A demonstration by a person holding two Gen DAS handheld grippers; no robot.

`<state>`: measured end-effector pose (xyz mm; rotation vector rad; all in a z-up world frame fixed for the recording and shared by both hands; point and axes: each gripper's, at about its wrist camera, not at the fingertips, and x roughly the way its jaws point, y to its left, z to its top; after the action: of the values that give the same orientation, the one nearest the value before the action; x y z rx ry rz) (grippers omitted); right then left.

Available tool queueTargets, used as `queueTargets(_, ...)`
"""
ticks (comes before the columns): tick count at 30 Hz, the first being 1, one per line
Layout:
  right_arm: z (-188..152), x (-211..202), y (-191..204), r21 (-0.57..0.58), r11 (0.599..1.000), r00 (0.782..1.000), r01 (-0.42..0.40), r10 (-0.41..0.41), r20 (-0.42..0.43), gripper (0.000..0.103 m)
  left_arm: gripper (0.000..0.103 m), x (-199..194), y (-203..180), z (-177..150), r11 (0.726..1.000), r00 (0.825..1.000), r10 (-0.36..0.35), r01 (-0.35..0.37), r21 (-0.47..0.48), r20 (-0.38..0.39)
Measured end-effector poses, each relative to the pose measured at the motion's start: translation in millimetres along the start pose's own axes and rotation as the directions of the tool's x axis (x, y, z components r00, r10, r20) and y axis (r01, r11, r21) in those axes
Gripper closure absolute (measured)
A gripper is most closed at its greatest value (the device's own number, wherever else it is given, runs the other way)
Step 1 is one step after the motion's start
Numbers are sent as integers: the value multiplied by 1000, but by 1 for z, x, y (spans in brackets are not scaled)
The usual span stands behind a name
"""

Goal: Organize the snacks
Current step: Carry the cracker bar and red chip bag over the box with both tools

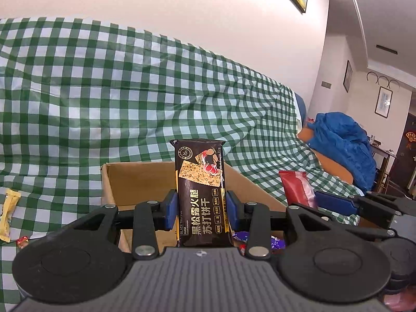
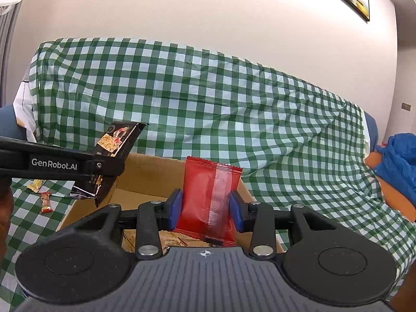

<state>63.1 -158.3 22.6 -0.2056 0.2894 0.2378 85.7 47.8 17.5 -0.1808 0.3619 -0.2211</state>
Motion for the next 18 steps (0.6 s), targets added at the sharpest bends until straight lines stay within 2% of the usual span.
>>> queueTargets(18,2,-2,2,-14,999,998,52,-51,23,62,60,-3,0,-2,1000,1000,-15,15,-2,17)
